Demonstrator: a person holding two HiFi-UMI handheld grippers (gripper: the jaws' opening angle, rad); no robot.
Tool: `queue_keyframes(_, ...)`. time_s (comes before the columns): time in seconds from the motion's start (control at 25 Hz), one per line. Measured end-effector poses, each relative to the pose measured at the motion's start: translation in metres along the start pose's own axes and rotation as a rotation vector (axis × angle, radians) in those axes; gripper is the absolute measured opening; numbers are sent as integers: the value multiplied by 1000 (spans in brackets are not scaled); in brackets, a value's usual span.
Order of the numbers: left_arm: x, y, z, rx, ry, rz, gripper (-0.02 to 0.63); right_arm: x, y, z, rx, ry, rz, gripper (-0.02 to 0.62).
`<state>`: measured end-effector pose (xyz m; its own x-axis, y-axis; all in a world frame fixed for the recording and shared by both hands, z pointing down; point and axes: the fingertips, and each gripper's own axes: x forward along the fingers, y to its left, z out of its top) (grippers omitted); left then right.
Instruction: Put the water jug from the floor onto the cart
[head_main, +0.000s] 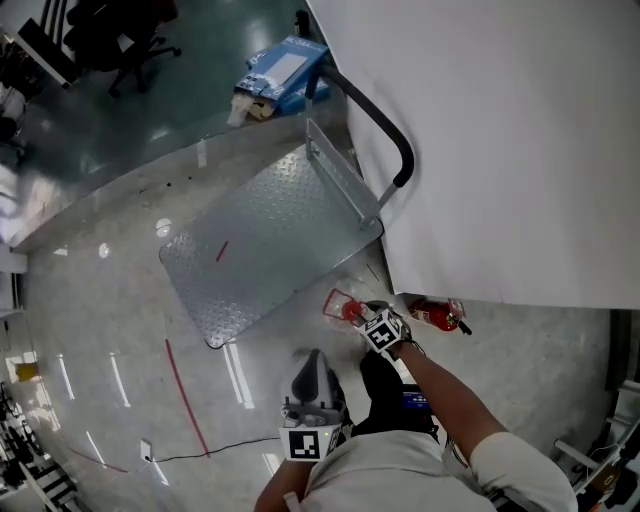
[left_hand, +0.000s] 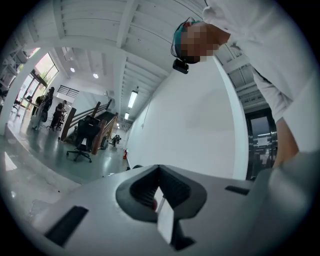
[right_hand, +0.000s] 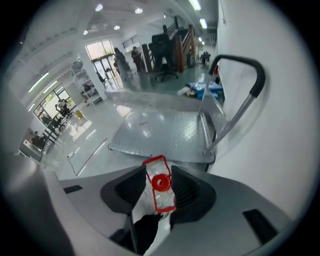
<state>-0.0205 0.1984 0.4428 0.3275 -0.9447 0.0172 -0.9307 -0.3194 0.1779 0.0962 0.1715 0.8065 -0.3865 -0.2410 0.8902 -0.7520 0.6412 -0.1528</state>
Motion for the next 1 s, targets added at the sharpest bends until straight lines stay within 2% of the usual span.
queue_keyframes(0.08, 1, 2, -13, -12, 29, 0, 3, 32, 8, -31, 12, 97, 30, 170)
queue_keyframes(0.2, 5, 6, -32, -24, 61, 5, 3, 71, 7, -59, 19, 155, 31, 198)
queue_keyframes(0.4, 6, 24, -73, -39, 116, 30, 4, 119, 1, -76, 62, 171, 6, 252)
queue_keyframes(0.64, 10, 48, -109, -36, 156, 74, 4, 160, -10, -98, 61, 229, -3, 266)
queue_keyframes(0.8, 8, 59, -120, -42, 171, 93, 3, 174, -5, -104, 22, 241, 5, 279)
queue_keyframes(1.0, 3, 71, -126, -48, 182, 119, 3, 184, -6, -102, 28, 240, 3, 284)
